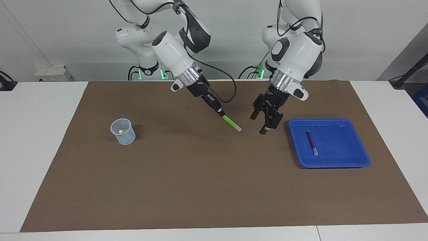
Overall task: Right arm passes pens to left for tray arrangement
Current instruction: 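Carry the green pen toward the left gripper while the left gripper meets it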
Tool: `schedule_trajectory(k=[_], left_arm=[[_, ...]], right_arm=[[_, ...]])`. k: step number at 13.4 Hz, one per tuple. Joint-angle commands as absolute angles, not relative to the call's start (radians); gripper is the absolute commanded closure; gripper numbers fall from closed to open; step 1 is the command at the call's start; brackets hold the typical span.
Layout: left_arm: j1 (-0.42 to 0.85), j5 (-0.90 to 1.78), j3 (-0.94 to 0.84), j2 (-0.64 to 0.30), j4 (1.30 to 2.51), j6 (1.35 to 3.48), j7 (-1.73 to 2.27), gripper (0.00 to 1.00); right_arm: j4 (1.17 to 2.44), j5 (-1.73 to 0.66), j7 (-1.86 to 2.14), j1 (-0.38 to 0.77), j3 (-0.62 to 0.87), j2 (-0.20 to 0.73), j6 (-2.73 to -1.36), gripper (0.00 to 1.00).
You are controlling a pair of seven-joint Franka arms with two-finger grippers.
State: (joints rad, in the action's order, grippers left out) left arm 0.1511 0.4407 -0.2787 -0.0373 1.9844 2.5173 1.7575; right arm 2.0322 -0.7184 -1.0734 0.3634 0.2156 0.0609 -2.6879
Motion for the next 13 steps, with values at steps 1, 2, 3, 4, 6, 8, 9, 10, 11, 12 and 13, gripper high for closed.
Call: schedule_trajectory(k=[1, 2, 3, 4, 6, 8, 9, 10, 11, 12, 13], left_arm=[[0.21, 0.46, -0.268, 0.017, 2.083, 2.597, 1.828, 0.04], [0.25, 0.459, -0.267, 0.026, 2.124, 2.676, 1.885, 0.04], [0.276, 0.46, -0.267, 0.028, 2.144, 2.716, 1.913, 0.04], [0.282, 0.459, -0.267, 0.026, 2.146, 2.721, 1.924, 0.04], [0.311, 0.46, -0.267, 0.026, 2.155, 2.727, 1.945, 0.04], [0.339, 0.46, -0.267, 0.026, 2.175, 2.761, 1.947, 0.04], [0.345, 0.46, -0.267, 0.025, 2.183, 2.776, 1.951, 0.04], [0.363, 0.46, -0.267, 0.02, 2.189, 2.792, 1.96, 0.04], [0.365, 0.46, -0.267, 0.017, 2.191, 2.807, 1.967, 0.04], [0.367, 0.46, -0.267, 0.014, 2.191, 2.812, 1.973, 0.04], [0.373, 0.46, -0.267, 0.014, 2.192, 2.815, 1.974, 0.05]], right_arm=[[2.037, -0.742, -1.081, 0.36, 0.218, 0.054, -2.697, 1.0], [2.037, -0.742, -1.08, 0.359, 0.218, 0.054, -2.697, 1.0], [2.036, -0.741, -1.08, 0.359, 0.218, 0.054, -2.697, 1.0], [2.036, -0.742, -1.08, 0.359, 0.218, 0.054, -2.697, 1.0], [2.036, -0.741, -1.078, 0.359, 0.218, 0.054, -2.697, 1.0], [2.036, -0.741, -1.075, 0.359, 0.218, 0.054, -2.697, 1.0], [2.036, -0.742, -1.075, 0.359, 0.218, 0.054, -2.697, 1.0], [2.034, -0.741, -1.075, 0.359, 0.218, 0.054, -2.697, 1.0], [2.034, -0.741, -1.072, 0.359, 0.218, 0.054, -2.697, 1.0], [2.034, -0.741, -1.072, 0.359, 0.218, 0.054, -2.697, 1.0], [2.034, -0.741, -1.072, 0.357, 0.218, 0.054, -2.697, 1.0]])
